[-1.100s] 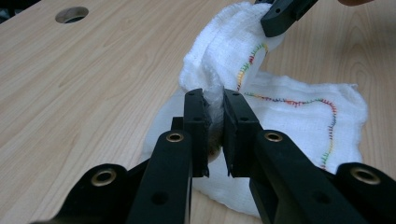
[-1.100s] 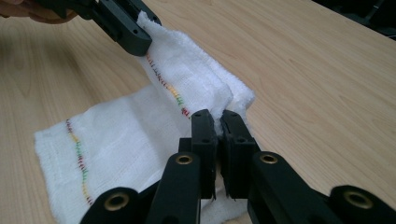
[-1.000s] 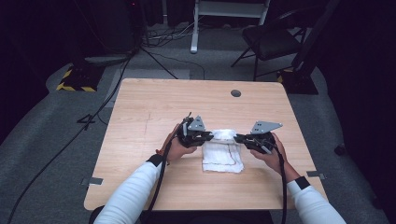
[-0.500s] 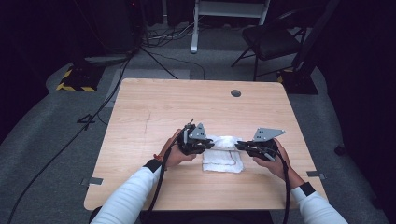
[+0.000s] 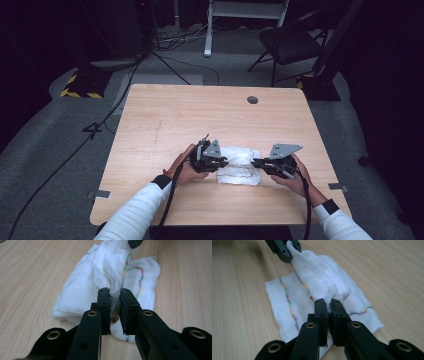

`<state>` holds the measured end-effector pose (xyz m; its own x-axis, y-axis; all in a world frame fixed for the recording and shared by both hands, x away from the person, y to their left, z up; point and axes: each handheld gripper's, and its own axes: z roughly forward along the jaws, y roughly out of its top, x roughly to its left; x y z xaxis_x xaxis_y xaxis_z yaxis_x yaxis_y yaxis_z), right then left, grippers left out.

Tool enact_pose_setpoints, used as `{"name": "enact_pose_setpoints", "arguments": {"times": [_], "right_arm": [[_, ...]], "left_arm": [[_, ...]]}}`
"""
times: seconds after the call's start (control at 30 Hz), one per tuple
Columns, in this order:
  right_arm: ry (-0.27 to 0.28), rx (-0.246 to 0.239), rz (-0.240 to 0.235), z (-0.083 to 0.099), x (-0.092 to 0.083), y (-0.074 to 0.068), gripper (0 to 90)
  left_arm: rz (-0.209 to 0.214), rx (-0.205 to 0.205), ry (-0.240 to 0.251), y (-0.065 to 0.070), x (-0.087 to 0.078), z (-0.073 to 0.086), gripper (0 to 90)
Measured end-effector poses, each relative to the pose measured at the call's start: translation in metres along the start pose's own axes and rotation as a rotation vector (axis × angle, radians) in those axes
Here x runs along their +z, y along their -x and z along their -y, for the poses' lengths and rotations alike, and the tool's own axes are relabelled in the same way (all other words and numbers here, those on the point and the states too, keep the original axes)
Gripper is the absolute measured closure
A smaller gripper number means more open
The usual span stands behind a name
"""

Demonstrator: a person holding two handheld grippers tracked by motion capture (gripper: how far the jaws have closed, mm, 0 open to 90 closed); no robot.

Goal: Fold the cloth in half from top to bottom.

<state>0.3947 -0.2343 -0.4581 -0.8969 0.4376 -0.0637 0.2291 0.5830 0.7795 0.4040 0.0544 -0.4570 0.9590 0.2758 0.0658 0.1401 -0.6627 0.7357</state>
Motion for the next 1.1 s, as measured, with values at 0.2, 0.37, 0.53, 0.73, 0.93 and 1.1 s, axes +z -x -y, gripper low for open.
{"name": "enact_pose_setpoints", "arguments": {"times": [0.2, 0.37, 0.53, 0.73, 0.93, 1.1], "right_arm": [[-0.012, -0.003, -0.005, 0.004, 0.000, -0.003, 85.0], [-0.021, -0.006, -0.009, 0.008, -0.001, -0.005, 84.8], [-0.024, -0.010, -0.018, 0.012, -0.002, -0.008, 84.5], [-0.028, -0.016, -0.025, 0.015, -0.002, -0.011, 83.8], [-0.045, -0.022, -0.038, 0.017, -0.002, -0.013, 82.1], [-0.058, -0.037, -0.047, 0.020, -0.003, -0.016, 79.7]], "left_arm": [[0.010, 0.009, -0.013, 0.007, 0.001, 0.003, 77.2], [0.017, 0.028, -0.027, 0.011, 0.003, 0.004, 77.5], [0.019, 0.035, -0.046, 0.015, 0.004, 0.007, 78.0], [0.015, 0.032, -0.059, 0.017, 0.004, 0.011, 78.8], [0.024, 0.036, -0.076, 0.022, 0.004, 0.014, 80.1], [0.020, 0.049, -0.090, 0.026, 0.005, 0.015, 80.2]]}}
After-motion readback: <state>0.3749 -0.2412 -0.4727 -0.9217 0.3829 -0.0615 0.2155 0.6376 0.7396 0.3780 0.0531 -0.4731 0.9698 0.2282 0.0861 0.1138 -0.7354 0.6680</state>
